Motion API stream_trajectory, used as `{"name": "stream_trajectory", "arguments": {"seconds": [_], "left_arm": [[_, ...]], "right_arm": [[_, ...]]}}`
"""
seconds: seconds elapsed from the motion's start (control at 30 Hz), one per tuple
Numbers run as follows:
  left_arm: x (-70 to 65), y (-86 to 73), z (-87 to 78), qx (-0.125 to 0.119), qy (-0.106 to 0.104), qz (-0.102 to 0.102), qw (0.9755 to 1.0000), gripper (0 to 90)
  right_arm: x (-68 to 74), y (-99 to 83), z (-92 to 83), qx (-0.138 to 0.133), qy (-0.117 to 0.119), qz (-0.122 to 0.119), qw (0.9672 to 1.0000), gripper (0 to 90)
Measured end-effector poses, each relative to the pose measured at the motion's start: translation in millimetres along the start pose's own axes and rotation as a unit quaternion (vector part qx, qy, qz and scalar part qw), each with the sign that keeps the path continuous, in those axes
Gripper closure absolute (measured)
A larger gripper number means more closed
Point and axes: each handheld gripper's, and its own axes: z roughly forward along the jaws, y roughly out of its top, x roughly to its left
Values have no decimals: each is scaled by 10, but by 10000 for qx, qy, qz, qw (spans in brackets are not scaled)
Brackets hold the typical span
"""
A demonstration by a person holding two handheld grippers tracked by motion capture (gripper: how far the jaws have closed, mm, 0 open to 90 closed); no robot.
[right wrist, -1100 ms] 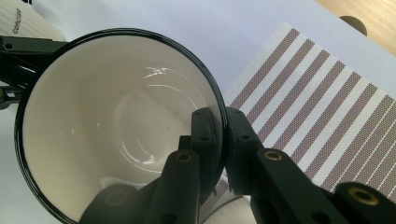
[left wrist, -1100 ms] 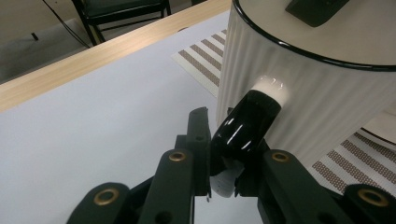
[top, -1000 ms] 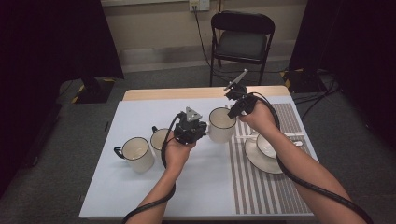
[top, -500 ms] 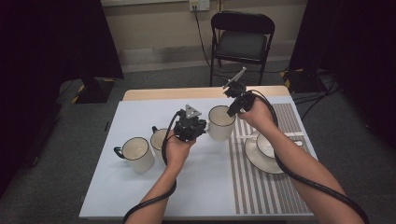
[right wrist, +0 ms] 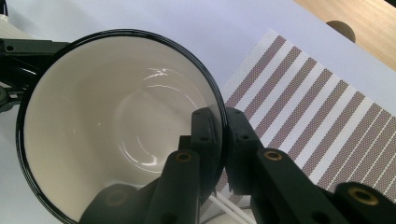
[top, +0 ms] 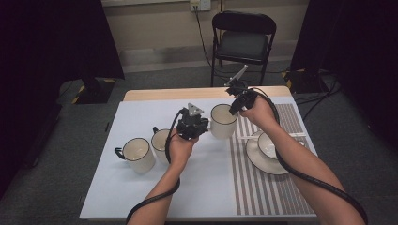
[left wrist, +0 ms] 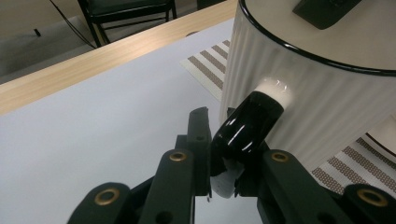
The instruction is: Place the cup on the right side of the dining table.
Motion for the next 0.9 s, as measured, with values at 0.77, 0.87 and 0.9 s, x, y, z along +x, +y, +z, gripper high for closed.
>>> {"name": "stream_trajectory", "arguments": {"seconds": [0.77,0.87,0.9], "left_arm": [[-9,55,159,-27,49,-48,10000,805],[-9,74,175,-23,46,-39,10000,805],[-8,78,179,-18,36,-30,10000,804]], "right_arm": [[-127,22,46,7,-78,67,9999,837],[-148,33,42,6,-107,55,9999,837],[-156,36,39,9,-107,54,9999,836]]}}
